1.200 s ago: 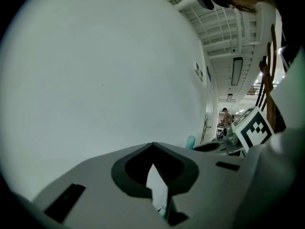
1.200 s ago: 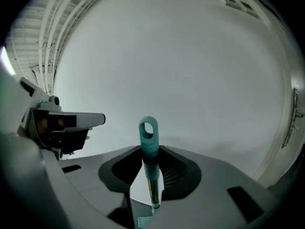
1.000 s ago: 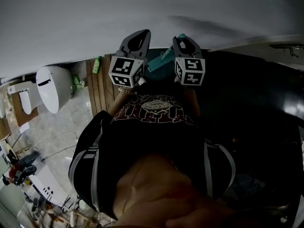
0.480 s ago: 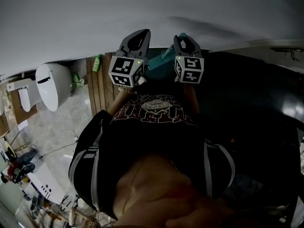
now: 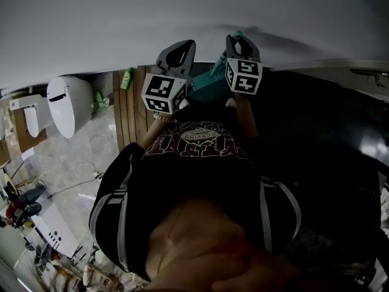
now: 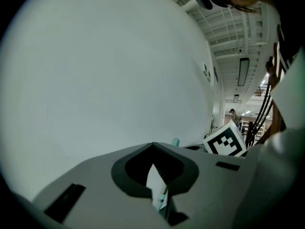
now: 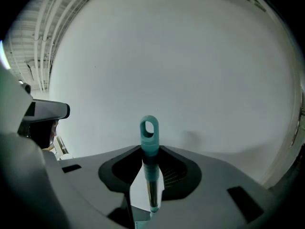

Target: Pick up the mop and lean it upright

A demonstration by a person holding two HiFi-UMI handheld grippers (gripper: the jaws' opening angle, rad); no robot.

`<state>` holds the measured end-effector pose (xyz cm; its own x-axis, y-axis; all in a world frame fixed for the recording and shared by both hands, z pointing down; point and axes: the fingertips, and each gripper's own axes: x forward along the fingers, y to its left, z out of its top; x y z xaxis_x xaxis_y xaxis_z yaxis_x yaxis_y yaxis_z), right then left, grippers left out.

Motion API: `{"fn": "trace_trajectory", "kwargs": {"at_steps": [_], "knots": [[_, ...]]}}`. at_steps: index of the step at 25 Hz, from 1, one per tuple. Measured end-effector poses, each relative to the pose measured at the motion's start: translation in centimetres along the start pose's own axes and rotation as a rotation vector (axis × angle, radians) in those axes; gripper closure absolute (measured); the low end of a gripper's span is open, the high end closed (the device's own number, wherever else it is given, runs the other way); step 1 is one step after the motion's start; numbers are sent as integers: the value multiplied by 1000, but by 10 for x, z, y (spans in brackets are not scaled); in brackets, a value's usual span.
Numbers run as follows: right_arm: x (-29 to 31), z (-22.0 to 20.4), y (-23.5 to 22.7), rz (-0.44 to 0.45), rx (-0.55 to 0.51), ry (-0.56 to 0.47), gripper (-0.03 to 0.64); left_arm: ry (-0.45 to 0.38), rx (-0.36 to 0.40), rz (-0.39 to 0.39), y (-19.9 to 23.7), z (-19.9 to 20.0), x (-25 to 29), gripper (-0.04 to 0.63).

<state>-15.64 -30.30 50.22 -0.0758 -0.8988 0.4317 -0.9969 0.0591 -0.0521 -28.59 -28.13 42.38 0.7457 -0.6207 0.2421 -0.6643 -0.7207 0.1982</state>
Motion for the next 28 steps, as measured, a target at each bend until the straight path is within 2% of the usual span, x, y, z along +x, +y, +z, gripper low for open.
{"fn": "trace_trajectory", "kwargs": {"at_steps": [17, 28], "knots": [[33, 13, 0, -61, 16, -5, 497, 0, 8, 4, 21, 6, 2, 557], [15, 13, 6, -22, 21, -1, 495, 6, -6, -15, 23, 5, 7, 557]]}}
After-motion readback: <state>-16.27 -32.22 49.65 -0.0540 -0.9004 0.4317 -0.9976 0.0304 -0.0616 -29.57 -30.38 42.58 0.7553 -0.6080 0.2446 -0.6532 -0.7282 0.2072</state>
